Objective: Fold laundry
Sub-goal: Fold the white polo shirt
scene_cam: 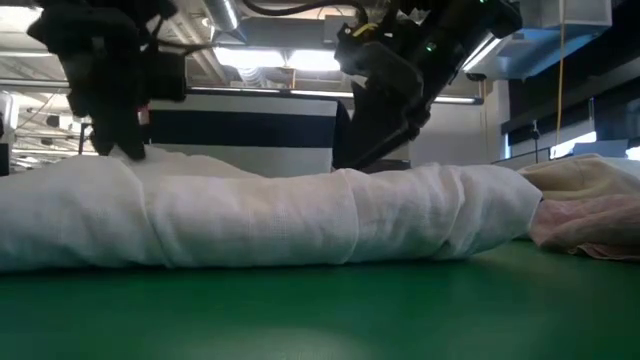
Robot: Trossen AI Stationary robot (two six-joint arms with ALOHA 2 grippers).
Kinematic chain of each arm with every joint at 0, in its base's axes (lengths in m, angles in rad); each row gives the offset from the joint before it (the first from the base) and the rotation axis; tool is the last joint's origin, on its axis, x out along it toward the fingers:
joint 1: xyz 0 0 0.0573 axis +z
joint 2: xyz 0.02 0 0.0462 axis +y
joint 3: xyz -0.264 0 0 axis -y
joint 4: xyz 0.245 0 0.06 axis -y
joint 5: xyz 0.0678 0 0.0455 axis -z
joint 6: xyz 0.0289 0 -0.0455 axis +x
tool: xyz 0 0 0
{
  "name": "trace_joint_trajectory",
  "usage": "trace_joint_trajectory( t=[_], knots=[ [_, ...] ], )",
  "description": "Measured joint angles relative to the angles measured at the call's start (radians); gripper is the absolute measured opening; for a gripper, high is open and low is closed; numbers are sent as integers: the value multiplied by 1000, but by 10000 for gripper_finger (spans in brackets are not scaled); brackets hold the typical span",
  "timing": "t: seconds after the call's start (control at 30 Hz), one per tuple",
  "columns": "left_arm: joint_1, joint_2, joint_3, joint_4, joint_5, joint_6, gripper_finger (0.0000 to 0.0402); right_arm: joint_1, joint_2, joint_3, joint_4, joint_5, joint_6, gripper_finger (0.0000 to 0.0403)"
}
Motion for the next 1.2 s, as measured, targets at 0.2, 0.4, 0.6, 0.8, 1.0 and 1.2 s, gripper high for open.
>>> trace_joint_trajectory(
  t=[0.2, 0.4, 0.6, 0.8, 1.0, 1.2],
  knots=[
    [-1, 31, -1, 75, 70, 49, 105, 0, 0, 0, -8, 7, -20, 234],
    [-1, -25, 0, 36, 90, 29, 17, -9, -66, 0, -101, 54, -19, 234],
    [-3, -86, 0, 12, 79, 27, 24, -130, -149, 0, -294, 53, -50, 234],
    [-3, -83, 0, 8, 69, 42, 24, -267, -130, -32, -214, -457, -123, 234],
    [-3, -82, 0, 5, 39, 44, 27, -303, -67, -66, -171, -598, -172, 234],
    [-3, -82, 0, 2, 26, 47, 24, -298, -7, -70, -155, -621, -202, 229]
  ],
)
